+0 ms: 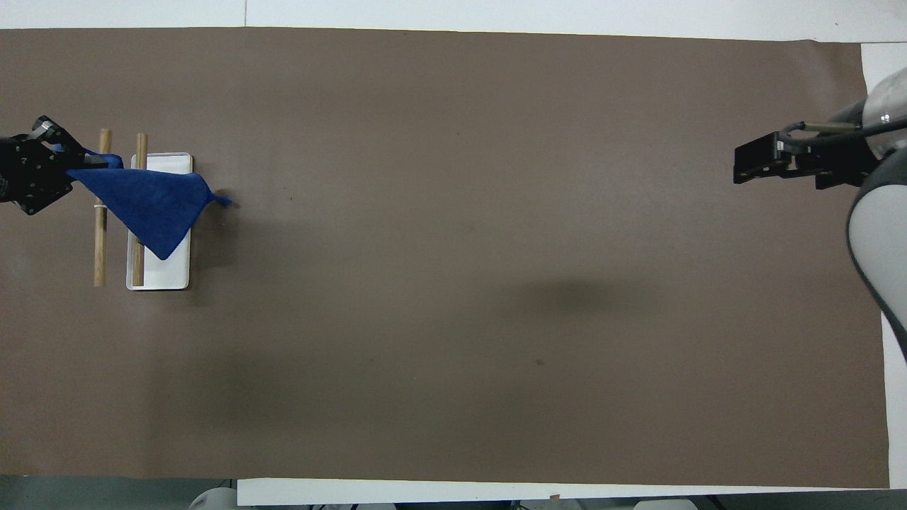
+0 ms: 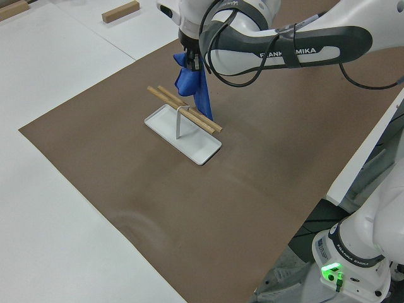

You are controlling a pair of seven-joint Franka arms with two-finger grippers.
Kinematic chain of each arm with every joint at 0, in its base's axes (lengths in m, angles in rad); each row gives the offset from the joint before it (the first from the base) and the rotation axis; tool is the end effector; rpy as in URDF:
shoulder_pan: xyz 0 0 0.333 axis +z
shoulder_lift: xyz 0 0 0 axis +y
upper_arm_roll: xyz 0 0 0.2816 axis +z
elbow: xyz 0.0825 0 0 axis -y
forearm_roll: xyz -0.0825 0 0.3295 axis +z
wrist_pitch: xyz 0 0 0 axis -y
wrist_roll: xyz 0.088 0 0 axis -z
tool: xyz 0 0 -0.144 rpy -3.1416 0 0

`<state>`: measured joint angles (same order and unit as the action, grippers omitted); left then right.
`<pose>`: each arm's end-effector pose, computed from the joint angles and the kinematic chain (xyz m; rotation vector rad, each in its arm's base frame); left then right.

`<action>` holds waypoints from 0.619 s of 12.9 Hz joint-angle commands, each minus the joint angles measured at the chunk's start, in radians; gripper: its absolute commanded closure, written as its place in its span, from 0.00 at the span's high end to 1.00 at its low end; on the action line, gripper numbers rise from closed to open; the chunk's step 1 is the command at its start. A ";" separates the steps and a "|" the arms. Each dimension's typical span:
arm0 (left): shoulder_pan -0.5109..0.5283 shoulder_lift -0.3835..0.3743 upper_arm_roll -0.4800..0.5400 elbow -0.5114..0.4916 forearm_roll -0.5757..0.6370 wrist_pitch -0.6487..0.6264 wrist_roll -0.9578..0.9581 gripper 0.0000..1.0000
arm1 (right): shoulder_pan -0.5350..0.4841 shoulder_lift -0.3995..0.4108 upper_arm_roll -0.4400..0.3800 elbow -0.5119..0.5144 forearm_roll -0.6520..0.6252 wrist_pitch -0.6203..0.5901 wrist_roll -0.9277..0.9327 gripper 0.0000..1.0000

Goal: Right arm passes towel to left arm to hang
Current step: 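Open the right gripper and withdraw it while the left gripper holds towel, then lower the towel with the left gripper over the wooden sticks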

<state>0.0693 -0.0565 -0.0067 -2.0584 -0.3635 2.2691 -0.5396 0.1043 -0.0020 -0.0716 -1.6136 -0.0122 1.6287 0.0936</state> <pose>0.5248 0.0137 0.4436 2.5508 1.0784 0.2581 0.5048 0.0148 0.5413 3.1291 -0.0944 0.0279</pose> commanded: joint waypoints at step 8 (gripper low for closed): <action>0.033 0.089 -0.009 0.156 -0.006 -0.015 0.443 0.00 | 0.008 -0.052 -0.103 -0.066 -0.032 0.040 -0.173 1.00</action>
<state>0.1095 -0.0102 -0.0138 -1.9727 -0.3716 2.2832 -0.1391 0.1044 -0.0325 -0.1667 -1.6358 -0.0257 1.6312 -0.0619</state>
